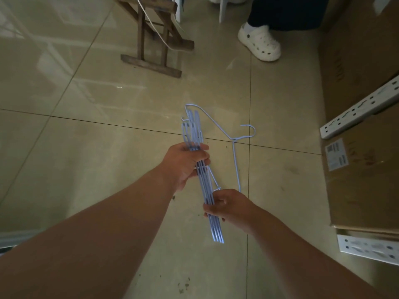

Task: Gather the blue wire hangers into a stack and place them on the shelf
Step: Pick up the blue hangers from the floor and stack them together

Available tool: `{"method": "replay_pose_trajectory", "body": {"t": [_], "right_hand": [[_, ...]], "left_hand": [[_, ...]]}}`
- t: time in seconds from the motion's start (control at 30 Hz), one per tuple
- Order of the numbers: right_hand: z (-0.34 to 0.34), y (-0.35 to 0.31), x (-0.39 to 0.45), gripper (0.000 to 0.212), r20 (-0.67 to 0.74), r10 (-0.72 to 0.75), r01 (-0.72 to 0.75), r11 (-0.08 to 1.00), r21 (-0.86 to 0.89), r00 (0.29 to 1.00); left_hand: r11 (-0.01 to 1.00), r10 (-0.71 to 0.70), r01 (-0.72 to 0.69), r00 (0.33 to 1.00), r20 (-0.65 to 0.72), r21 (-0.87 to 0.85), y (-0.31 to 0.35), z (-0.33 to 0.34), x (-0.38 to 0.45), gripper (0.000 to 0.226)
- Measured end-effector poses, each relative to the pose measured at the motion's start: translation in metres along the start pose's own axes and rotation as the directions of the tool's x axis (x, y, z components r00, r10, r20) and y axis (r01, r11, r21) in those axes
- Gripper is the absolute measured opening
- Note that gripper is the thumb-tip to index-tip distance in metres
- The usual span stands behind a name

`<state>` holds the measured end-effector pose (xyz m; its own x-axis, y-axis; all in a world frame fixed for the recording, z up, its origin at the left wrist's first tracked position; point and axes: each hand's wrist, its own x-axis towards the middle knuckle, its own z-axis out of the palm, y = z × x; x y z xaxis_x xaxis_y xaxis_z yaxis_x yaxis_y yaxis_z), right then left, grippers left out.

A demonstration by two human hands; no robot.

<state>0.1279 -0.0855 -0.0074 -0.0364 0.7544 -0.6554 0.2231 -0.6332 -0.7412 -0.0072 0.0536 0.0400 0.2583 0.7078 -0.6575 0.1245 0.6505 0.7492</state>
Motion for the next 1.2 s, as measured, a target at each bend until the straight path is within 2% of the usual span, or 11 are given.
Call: {"method": "replay_pose_trajectory", "body": {"t": [0.13, 0.23, 0.33, 0.4, 0.5, 0.63, 0.8, 0.9, 1.0, 1.1, 1.2], "right_hand": [[-0.003, 0.005, 0.008, 0.037, 0.020, 0.021, -0.021, 0.999, -0.036, 1.000], [-0.012, 0.027, 0.024, 0.045, -0.242, 0.021, -0.058, 0.988, -0.146, 0.970], [-0.023, 0.059, 0.035, 0.030, -0.487, -0.209, -0.063, 0.874, -0.483, 0.848], [-0.026, 0.077, 0.033, 0.029, -0.463, -0.262, -0.083, 0.795, -0.601, 0.846], [-0.019, 0.094, 0.022, 0.039, -0.397, -0.183, -0.154, 0.716, -0.681, 0.900], [-0.012, 0.110, 0.027, 0.028, -0.482, -0.192, -0.184, 0.757, -0.627, 0.855], [-0.008, 0.116, 0.020, 0.012, -0.490, -0.128, -0.228, 0.766, -0.601, 0.862], [-0.013, 0.118, 0.010, 0.021, -0.507, -0.093, -0.236, 0.804, -0.546, 0.857], [-0.016, 0.120, 0.004, 0.011, -0.610, 0.000, -0.360, 0.807, -0.468, 0.793], [-0.018, 0.122, 0.004, 0.010, -0.700, 0.059, -0.386, 0.865, -0.320, 0.712], [-0.023, 0.116, 0.002, 0.034, -0.721, 0.198, -0.425, 0.893, -0.147, 0.664]], "left_hand": [[1.000, 0.016, -0.016, 1.000, -0.001, 0.015, 0.001, -0.001, 0.001, 0.018], [0.999, 0.034, -0.034, 0.999, 0.002, 0.012, 0.003, -0.003, 0.000, 0.015], [0.997, 0.063, -0.063, 0.998, 0.009, 0.044, 0.003, -0.007, -0.002, 0.013], [0.994, 0.083, -0.084, 0.996, 0.013, 0.070, 0.002, -0.012, -0.004, 0.011], [0.991, 0.110, -0.109, 0.994, -0.014, 0.081, 0.002, -0.020, -0.005, 0.013], [0.988, 0.148, -0.154, 0.973, -0.177, -0.017, 0.006, -0.021, -0.003, 0.011], [0.970, 0.193, -0.232, 0.921, -0.337, -0.078, 0.004, -0.011, 0.005, 0.013], [0.967, 0.190, -0.237, 0.916, -0.355, -0.095, 0.002, -0.009, 0.008, 0.011], [0.975, 0.146, -0.191, 0.937, -0.317, -0.116, -0.003, -0.011, 0.009, 0.006], [0.982, 0.099, -0.134, 0.966, -0.237, -0.134, -0.010, -0.015, 0.007, 0.019], [0.987, 0.090, -0.113, 0.978, -0.190, -0.117, -0.014, -0.016, 0.003, 0.015]]}}
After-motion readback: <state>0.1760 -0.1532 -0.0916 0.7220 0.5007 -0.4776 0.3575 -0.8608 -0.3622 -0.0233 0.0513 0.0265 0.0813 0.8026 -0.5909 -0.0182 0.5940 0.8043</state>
